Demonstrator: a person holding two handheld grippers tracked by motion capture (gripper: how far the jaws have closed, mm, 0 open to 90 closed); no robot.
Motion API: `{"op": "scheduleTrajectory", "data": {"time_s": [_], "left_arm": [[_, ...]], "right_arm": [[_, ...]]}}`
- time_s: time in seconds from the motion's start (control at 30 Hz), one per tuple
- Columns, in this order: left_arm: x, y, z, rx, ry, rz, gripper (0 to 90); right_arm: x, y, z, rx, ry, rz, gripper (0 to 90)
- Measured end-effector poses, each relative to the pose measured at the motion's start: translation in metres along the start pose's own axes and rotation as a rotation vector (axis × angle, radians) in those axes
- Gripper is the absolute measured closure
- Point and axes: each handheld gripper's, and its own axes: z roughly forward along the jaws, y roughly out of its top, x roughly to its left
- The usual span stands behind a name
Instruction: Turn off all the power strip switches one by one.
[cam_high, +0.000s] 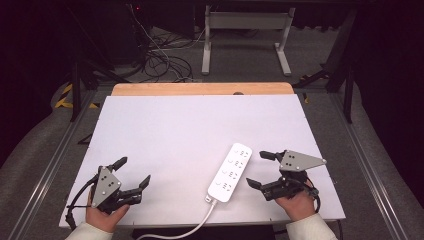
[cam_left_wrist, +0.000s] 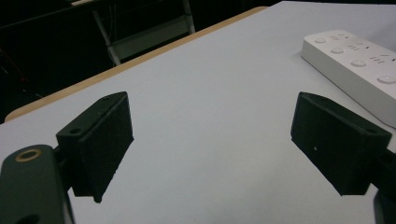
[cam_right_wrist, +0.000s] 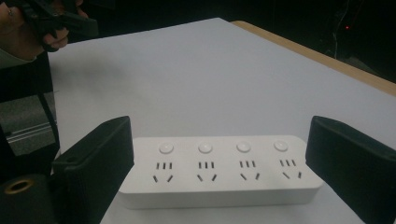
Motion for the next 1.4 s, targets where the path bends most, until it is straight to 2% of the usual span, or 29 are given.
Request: {"op": "scheduleTrajectory", "data": {"time_s": [0.7,0.87,0.97,1.07,1.13,1.23,1.3,1.4], "left_arm": [[0.000,0.000,0.000,-0.002,0.000,0.001,13.7],[0.001,0.000,0.000,-0.003,0.005,0.005,13.6],[0.000,0.000,0.000,-0.001,0.004,0.001,13.7],[-0.001,0.000,0.000,-0.002,0.005,0.001,13.7],[0.000,0.000,0.000,-0.002,0.006,0.001,13.7],[0.000,0.000,0.000,0.001,0.006,0.004,13.6],[0.000,0.000,0.000,0.001,0.005,0.004,13.6],[0.000,0.000,0.000,0.000,0.006,0.003,13.7]], "right_arm": [[0.018,0.030,0.046,0.054,0.129,-0.036,16.0],[0.018,0.033,0.048,0.053,0.141,-0.026,19.5],[0.019,0.035,0.046,0.054,0.140,-0.024,34.8],[0.018,0.036,0.044,0.055,0.170,-0.014,51.9],[0.019,0.038,0.043,0.080,0.185,-0.020,62.7],[0.022,0.042,0.042,0.100,0.181,-0.018,88.2],[0.025,0.046,0.042,0.116,0.171,-0.019,90.0],[0.031,0.051,0.048,0.178,0.150,-0.042,90.0]]}}
